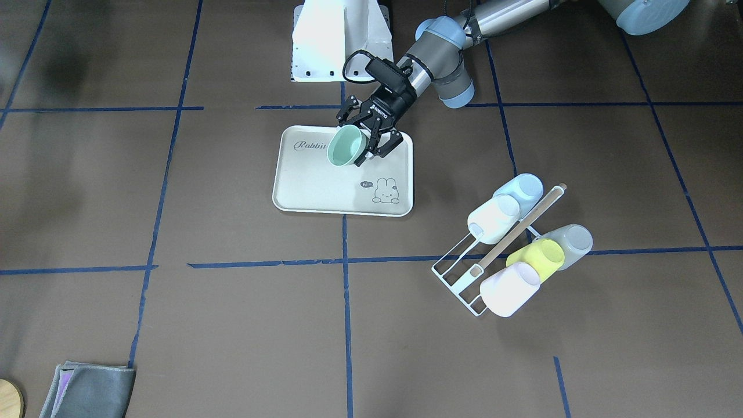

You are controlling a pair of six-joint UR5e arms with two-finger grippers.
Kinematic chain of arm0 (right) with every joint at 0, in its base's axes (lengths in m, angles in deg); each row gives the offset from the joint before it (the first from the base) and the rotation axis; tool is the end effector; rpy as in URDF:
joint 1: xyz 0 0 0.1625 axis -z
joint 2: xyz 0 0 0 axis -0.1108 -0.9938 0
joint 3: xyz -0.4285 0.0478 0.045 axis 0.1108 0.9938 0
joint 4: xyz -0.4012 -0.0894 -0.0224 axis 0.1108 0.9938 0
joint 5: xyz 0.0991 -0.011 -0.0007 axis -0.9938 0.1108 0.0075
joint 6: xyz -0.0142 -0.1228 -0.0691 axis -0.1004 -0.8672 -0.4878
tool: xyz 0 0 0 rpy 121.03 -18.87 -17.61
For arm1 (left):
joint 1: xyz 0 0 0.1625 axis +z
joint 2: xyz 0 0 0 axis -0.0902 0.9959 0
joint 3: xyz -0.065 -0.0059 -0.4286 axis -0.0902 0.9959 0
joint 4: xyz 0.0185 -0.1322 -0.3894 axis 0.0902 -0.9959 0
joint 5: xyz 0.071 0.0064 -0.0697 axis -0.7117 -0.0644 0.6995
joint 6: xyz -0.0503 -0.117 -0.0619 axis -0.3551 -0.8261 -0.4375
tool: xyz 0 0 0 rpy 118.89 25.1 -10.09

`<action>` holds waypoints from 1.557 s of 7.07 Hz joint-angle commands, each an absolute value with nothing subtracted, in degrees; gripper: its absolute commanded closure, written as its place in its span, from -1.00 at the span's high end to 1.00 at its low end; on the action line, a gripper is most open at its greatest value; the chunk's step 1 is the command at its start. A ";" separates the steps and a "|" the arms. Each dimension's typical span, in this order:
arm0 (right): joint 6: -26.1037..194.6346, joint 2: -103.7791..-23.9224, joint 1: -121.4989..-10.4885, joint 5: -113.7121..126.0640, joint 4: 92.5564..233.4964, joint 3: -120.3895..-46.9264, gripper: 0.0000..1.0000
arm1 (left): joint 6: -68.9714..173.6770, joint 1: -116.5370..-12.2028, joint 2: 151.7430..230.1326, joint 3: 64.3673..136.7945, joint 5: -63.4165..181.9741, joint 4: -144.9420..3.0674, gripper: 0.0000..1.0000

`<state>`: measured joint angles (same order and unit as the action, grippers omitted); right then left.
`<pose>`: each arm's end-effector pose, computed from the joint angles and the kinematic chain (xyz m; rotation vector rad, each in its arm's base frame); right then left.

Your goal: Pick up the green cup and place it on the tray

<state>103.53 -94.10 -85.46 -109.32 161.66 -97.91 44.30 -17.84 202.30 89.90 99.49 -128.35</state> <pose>-0.0562 -0.4353 0.5913 -0.0044 -0.9103 0.2432 0.6204 -0.3448 0.2647 1.4010 1.1391 0.2274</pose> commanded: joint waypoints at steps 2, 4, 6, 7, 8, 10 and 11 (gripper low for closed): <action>103.54 -94.24 -85.38 -109.32 161.60 -97.54 1.00 | 44.41 -17.74 203.60 87.31 99.18 -128.33 0.20; 103.62 -94.33 -85.46 -109.32 161.60 -97.54 1.00 | 44.67 -17.74 205.79 85.65 99.09 -127.63 0.46; 103.62 -94.24 -85.38 -109.32 161.60 -97.45 1.00 | 44.76 -17.83 205.89 84.68 99.01 -127.54 0.61; 103.62 -94.24 -85.46 -109.40 161.60 -97.54 1.00 | 44.76 -17.92 205.88 84.50 99.09 -127.54 0.61; 103.62 -94.24 -85.46 -109.41 161.60 -97.54 1.00 | 44.76 -18.01 205.88 84.49 99.01 -127.54 0.62; 103.62 -94.24 -85.46 -109.41 161.60 -97.54 1.00 | 44.76 -18.01 205.88 84.49 99.01 -127.45 0.62; 103.62 -94.33 -85.46 -109.41 161.60 -97.54 1.00 | 44.76 -17.92 205.88 84.41 99.01 -127.36 0.62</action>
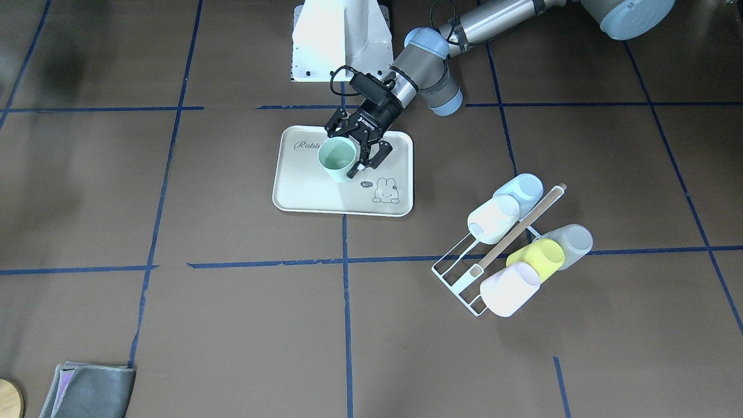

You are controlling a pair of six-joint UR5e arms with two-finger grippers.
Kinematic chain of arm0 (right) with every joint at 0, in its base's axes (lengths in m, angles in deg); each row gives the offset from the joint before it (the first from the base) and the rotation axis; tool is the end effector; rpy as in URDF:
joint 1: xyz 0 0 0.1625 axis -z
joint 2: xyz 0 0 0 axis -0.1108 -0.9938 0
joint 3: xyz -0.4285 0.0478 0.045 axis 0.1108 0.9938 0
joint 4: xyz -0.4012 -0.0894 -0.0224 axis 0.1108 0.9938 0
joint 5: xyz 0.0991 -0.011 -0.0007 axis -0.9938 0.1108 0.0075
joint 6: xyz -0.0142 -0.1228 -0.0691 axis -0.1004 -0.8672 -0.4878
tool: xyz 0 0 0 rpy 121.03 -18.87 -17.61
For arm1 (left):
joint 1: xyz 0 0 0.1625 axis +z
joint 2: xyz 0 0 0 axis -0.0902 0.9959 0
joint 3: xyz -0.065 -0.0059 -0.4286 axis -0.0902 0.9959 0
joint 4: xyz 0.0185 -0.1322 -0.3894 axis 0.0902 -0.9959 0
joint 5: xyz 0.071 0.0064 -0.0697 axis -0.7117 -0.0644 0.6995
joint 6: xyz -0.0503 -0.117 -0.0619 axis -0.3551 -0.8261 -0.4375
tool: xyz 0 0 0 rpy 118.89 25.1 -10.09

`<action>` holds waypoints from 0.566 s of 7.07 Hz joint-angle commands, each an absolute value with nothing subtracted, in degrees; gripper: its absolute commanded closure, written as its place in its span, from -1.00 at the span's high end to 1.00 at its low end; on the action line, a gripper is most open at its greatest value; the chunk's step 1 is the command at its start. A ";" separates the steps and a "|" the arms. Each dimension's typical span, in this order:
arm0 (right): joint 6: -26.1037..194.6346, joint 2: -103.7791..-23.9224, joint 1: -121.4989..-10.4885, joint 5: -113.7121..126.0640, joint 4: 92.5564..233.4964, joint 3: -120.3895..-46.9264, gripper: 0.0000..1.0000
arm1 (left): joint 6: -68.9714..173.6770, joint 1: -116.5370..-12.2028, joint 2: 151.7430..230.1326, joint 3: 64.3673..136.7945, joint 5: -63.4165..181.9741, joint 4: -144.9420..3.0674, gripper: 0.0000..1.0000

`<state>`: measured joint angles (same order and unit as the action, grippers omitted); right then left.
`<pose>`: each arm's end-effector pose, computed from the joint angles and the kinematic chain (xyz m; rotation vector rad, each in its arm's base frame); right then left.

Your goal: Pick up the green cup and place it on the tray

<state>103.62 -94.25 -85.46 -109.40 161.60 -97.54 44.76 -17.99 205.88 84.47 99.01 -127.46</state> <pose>-0.0561 -0.4342 0.5955 -0.0128 -0.9091 0.2479 0.6511 -0.3547 0.2666 1.3885 1.0877 0.2493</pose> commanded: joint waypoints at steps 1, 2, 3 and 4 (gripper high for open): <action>103.62 -94.33 -85.46 -109.41 161.60 -97.54 1.00 | 44.85 -18.01 205.80 83.97 99.01 -127.28 0.63; 103.62 -94.33 -85.46 -109.41 161.60 -97.54 1.00 | 44.85 -18.01 205.80 83.79 99.01 -127.28 0.68; 103.62 -94.33 -85.38 -109.41 161.60 -97.54 1.00 | 46.85 -18.01 205.80 83.79 99.09 -127.28 0.74; 103.62 -94.33 -85.46 -109.41 161.60 -97.54 1.00 | 47.48 -18.01 205.80 83.79 99.09 -127.28 0.75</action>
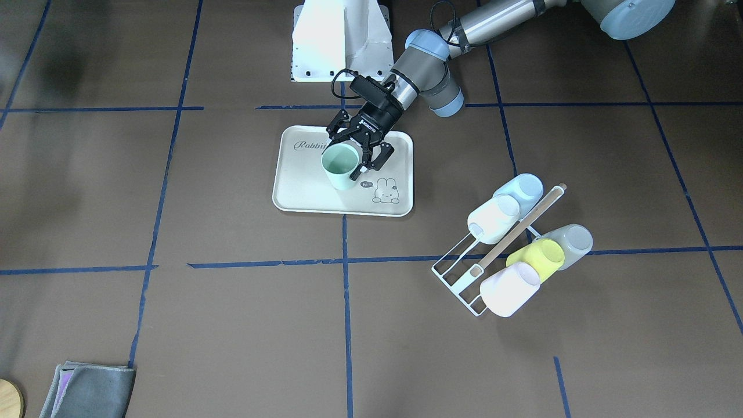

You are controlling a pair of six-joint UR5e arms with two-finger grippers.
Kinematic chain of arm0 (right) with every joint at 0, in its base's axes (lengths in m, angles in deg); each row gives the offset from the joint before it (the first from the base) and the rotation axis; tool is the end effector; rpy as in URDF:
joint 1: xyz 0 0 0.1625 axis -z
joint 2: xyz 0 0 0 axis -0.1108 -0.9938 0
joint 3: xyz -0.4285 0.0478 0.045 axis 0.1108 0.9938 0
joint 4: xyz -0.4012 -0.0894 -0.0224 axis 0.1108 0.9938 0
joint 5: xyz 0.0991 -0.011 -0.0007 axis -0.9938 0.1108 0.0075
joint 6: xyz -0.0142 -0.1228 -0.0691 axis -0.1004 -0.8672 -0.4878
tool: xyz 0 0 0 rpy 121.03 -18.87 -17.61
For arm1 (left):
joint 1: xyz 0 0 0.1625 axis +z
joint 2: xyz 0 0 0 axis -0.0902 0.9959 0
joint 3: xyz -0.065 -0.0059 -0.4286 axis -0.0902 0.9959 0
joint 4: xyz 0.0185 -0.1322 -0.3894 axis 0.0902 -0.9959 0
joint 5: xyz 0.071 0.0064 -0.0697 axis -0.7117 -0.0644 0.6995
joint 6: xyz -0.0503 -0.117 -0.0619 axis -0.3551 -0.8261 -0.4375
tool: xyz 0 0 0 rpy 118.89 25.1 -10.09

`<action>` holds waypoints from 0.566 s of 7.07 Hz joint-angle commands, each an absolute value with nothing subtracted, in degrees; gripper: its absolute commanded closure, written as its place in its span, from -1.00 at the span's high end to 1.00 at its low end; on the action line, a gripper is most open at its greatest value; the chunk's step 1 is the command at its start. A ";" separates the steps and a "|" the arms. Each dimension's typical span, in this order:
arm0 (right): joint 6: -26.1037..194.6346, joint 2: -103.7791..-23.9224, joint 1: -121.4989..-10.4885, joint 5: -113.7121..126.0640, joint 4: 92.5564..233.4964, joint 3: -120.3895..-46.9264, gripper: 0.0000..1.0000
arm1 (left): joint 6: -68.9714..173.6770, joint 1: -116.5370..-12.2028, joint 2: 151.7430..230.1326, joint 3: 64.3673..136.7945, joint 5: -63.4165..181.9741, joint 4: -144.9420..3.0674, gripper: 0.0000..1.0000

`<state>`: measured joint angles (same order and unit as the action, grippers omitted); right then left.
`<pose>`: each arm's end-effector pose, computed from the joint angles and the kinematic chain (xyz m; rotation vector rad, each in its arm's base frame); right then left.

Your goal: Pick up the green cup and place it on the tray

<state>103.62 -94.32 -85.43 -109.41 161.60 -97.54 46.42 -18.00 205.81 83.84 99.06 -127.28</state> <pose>-0.0563 -0.4336 0.5960 -0.0142 -0.9088 0.2479 0.6540 -0.3554 0.2730 1.3978 1.0564 0.2791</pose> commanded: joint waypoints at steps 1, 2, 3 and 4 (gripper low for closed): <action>103.62 -94.33 -85.46 -109.41 161.60 -97.54 1.00 | 47.66 -18.01 205.80 83.79 99.09 -127.19 0.78; 103.62 -94.33 -85.46 -109.32 161.60 -97.45 1.00 | 50.10 -18.53 205.80 83.88 99.18 -127.19 1.00; 103.62 -94.33 -85.46 -109.32 161.60 -97.45 1.00 | 52.99 -19.06 205.97 85.45 99.44 -127.01 1.00; 103.80 -94.41 -85.38 -109.40 161.60 -97.54 1.00 | 53.19 -19.84 205.19 89.38 99.71 -123.70 1.00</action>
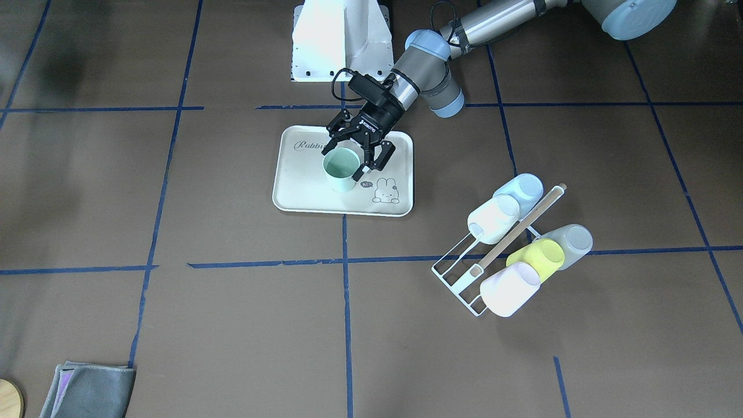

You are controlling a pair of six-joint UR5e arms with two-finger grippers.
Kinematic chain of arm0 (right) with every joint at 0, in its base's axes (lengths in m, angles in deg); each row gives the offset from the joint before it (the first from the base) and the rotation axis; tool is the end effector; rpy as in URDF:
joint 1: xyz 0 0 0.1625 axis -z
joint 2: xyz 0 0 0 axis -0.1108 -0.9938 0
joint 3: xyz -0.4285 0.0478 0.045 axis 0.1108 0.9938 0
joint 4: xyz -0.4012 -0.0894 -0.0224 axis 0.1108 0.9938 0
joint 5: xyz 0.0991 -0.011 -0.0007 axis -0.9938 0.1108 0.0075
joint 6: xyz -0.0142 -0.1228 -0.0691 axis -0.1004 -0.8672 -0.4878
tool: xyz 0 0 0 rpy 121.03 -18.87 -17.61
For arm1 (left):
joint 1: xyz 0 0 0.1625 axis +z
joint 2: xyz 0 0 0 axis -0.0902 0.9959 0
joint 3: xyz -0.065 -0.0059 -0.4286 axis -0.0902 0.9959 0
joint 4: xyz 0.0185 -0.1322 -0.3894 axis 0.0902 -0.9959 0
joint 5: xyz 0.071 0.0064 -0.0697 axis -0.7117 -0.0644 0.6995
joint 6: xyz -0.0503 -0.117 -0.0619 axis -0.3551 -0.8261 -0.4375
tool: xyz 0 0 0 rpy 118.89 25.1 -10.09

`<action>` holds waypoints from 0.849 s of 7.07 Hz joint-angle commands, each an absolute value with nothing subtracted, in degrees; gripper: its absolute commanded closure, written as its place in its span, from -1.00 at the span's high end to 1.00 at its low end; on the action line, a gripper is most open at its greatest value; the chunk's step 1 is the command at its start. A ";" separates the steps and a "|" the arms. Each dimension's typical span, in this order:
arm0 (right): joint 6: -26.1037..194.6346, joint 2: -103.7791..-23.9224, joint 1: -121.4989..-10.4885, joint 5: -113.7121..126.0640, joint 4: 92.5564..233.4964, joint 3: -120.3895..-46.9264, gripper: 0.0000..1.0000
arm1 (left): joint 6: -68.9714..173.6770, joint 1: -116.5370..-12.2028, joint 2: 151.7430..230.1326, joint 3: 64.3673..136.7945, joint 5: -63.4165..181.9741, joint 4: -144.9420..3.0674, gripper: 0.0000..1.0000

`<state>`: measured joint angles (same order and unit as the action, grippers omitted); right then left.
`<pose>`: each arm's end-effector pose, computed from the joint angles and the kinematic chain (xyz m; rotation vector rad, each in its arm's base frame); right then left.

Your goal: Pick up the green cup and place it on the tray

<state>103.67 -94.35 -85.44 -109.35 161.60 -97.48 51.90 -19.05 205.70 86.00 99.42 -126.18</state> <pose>-0.0561 -0.4334 0.5969 -0.0154 -0.9074 0.2499 0.6408 -0.3648 0.2586 1.4654 0.9942 0.3317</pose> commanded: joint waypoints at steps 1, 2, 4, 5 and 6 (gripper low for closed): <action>103.80 -94.41 -85.38 -109.41 161.51 -97.54 1.00 | 53.20 -19.85 204.14 95.51 99.80 -118.02 1.00; 103.89 -94.33 -85.38 -109.41 161.51 -97.54 1.00 | 53.20 -19.94 202.82 102.62 99.88 -112.04 1.00; 103.27 -94.68 -85.55 -108.97 161.51 -97.63 1.00 | 52.94 -22.64 202.72 110.74 99.88 -100.09 1.00; 100.31 -94.68 -86.07 -108.53 161.78 -97.36 1.00 | 51.89 -25.36 202.46 111.38 99.88 -95.77 1.00; 98.11 -94.76 -87.21 -108.53 162.82 -97.28 1.00 | 44.48 -28.26 202.54 111.56 100.15 -89.20 0.99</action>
<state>100.66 -94.68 -86.21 -108.71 161.97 -97.43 50.19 -25.09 202.58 110.64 99.95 -96.20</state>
